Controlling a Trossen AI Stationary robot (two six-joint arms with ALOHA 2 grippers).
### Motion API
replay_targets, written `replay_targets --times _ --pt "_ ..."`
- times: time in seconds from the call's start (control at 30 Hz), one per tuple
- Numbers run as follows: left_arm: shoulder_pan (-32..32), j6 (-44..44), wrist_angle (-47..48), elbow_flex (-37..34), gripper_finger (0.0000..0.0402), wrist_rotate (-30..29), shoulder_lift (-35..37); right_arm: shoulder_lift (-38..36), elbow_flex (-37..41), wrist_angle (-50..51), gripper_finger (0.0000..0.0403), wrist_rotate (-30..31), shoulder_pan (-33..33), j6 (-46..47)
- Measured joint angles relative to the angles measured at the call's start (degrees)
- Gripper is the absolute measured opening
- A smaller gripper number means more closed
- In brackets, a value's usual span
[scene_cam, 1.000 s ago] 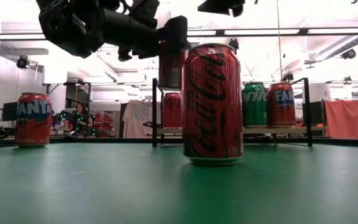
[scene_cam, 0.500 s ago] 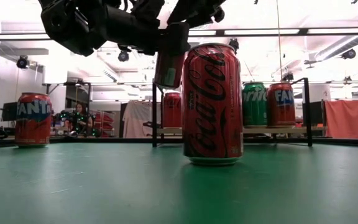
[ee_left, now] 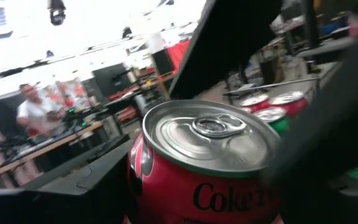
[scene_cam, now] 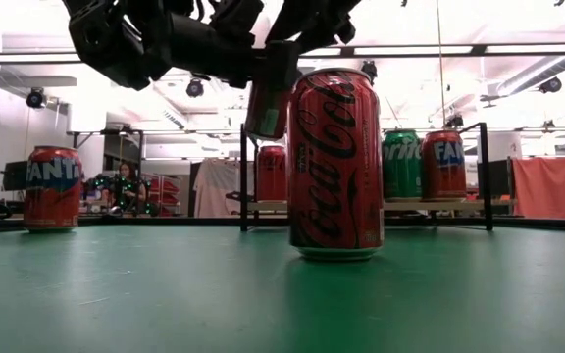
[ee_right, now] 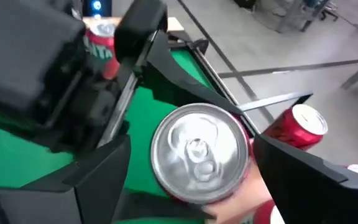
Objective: Place canned beverage on shelf
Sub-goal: Put the red-black soda can on the shelf aligned with the other red-black soda can
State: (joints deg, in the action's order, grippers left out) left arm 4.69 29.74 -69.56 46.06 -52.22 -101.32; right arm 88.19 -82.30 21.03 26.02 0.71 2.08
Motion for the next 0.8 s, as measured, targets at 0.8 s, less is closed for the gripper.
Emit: replay_targets --times 0.8 --pt "0.24 -0.59 1.38 -0.02 0.0292 3.44 -0.11 1.87 0.07 2.46 0.0306 -2.23 -2.71 -0.56"
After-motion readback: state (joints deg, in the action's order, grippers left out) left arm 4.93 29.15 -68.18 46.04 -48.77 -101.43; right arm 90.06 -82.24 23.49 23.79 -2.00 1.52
